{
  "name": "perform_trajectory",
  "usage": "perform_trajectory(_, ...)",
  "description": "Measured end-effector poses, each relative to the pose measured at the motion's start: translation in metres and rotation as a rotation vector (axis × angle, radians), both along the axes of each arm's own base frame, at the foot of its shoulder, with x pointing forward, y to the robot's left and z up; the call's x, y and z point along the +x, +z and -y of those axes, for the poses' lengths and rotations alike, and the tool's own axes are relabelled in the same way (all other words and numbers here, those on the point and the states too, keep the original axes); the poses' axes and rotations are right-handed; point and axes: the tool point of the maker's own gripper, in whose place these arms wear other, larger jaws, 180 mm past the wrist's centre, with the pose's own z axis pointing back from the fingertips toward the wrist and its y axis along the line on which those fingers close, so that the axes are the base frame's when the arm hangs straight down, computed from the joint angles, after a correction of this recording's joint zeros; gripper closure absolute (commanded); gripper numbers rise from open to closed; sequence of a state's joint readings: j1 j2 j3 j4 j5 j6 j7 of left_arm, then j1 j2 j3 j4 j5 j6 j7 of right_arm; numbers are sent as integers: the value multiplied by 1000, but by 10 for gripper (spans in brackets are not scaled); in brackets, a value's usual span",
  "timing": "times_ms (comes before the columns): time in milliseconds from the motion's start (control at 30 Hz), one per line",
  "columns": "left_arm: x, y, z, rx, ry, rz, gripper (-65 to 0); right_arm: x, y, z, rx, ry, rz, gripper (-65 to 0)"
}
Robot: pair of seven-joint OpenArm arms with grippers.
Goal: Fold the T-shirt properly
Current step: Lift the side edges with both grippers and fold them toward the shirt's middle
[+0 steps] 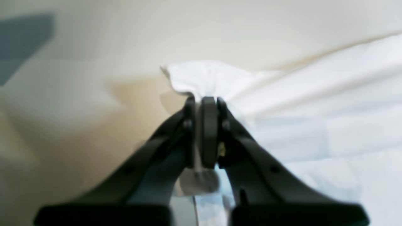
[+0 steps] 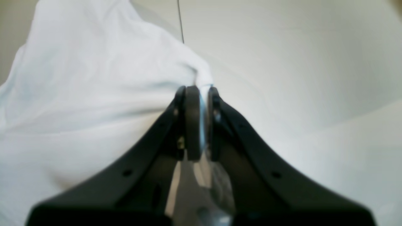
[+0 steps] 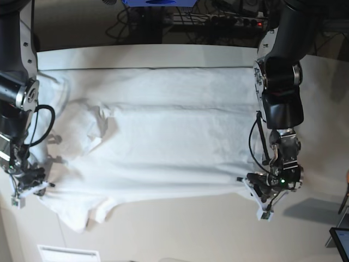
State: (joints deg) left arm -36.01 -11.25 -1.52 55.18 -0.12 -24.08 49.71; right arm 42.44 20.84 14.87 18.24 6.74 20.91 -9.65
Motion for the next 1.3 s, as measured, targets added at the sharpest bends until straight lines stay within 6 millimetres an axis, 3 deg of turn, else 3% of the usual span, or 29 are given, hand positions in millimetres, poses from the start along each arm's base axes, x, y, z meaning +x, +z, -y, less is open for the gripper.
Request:
perform_trajectory(200, -17, 6, -8, 50, 2, 4, 0, -7, -9, -3, 7, 12, -50, 0)
perform_trajectory(667, -54, 28, 6, 153, -109, 11, 0, -26, 21, 20, -29, -19, -25, 0)
perform_trajectory(900, -84, 7, 13, 176, -123, -32, 0, -50, 9, 22, -70, -8, -96, 0)
perform_trajectory(1100, -98, 6, 12, 194, -130, -29, 0, -60, 17, 15, -106, 14, -122, 0)
perform_trajectory(1300, -116, -12, 7, 213, -139, -85, 0, -76, 15, 4, -125, 31, -166, 0)
